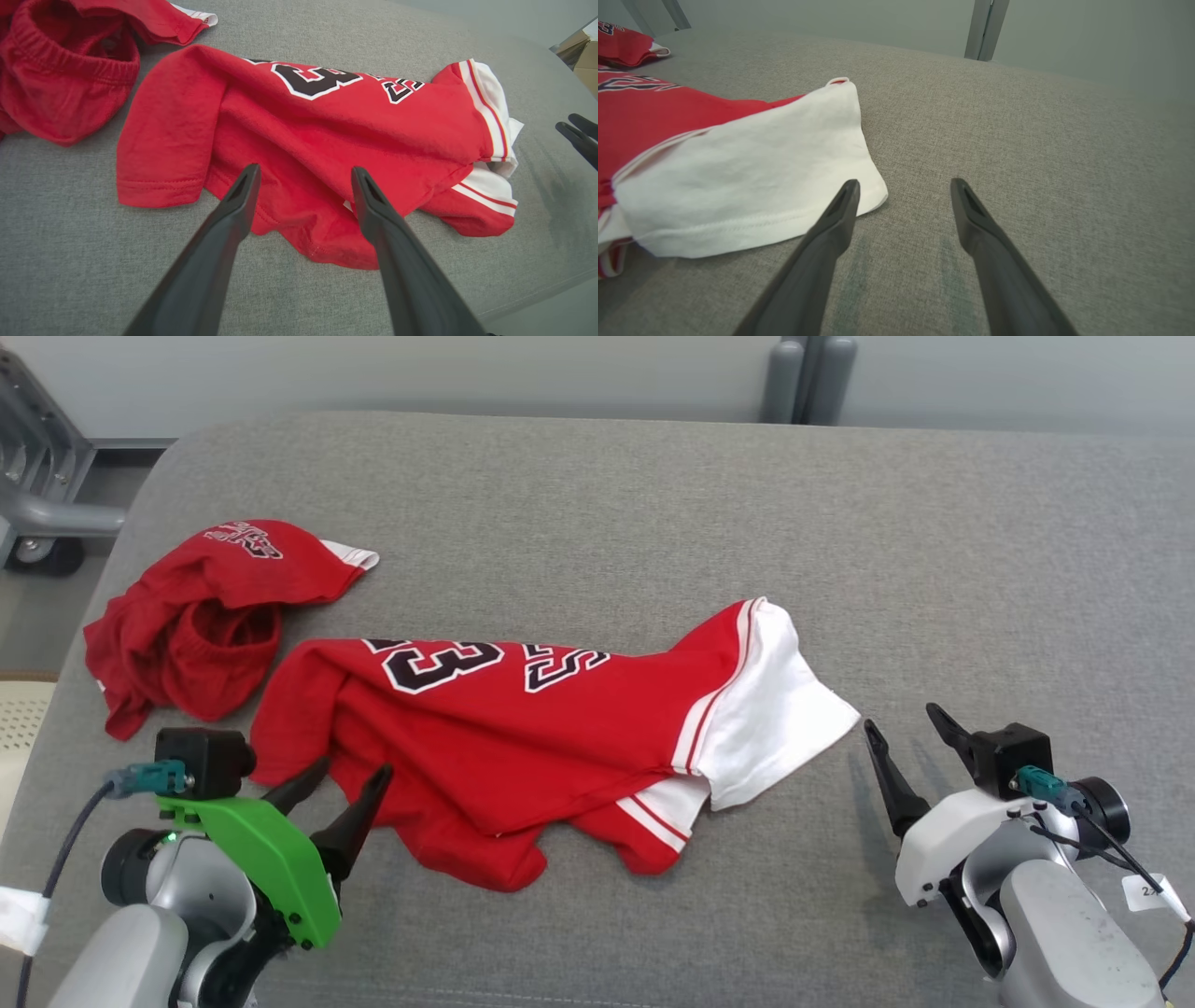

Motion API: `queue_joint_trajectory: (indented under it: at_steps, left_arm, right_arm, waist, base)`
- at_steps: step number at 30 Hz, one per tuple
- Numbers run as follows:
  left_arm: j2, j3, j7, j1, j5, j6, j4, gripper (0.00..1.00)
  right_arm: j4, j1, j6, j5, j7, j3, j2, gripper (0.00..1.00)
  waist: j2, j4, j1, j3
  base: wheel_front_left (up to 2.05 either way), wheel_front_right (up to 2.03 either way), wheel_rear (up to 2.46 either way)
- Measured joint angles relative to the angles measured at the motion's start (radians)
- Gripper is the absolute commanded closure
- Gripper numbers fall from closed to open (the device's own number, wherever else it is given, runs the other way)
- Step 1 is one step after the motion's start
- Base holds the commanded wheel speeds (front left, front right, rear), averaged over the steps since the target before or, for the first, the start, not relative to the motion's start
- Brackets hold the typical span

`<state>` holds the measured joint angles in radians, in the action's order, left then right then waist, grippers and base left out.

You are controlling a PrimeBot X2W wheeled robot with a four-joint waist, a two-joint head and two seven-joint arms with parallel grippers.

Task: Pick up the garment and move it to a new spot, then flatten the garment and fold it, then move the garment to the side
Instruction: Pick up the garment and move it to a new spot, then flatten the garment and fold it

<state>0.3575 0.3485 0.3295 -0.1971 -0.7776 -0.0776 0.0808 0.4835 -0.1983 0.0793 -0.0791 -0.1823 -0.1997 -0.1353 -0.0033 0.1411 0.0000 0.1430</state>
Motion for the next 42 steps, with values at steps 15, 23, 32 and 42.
queue_joint_trajectory:
  at_steps: [15, 23, 32, 42]
  left_arm:
    - [-0.018, 0.056, -0.086, 0.079, 0.048, -0.002, 0.019, 0.0]
    - [-0.025, 0.067, -0.11, 0.079, 0.052, -0.003, 0.031, 0.0]
    - [-0.029, 0.074, -0.121, 0.079, 0.061, -0.01, 0.033, 0.0]
    - [-0.032, 0.075, -0.138, 0.077, 0.063, -0.01, 0.044, 0.0]
  right_arm:
    - [0.105, -0.067, 0.016, -0.019, 0.062, -0.008, 0.0, 0.0]
    - [0.146, -0.072, 0.018, -0.021, 0.083, -0.012, -0.007, 0.0]
    - [0.172, -0.117, 0.026, -0.03, 0.099, -0.024, -0.019, 0.03]
    - [0.212, -0.147, 0.035, -0.044, 0.114, -0.036, -0.011, 0.57]
  waist:
    - [0.0, 0.064, 0.0, 0.005]
    - [0.0, 0.058, 0.0, 0.011]
    - [0.0, 0.061, 0.0, 0.029]
    - [0.0, 0.079, 0.0, 0.048]
  base:
    - [0.0, 0.0, 0.0]
    - [0.0, 0.0, 0.0]
    - [0.0, 0.0, 0.0]
    - [0.0, 0.0, 0.0]
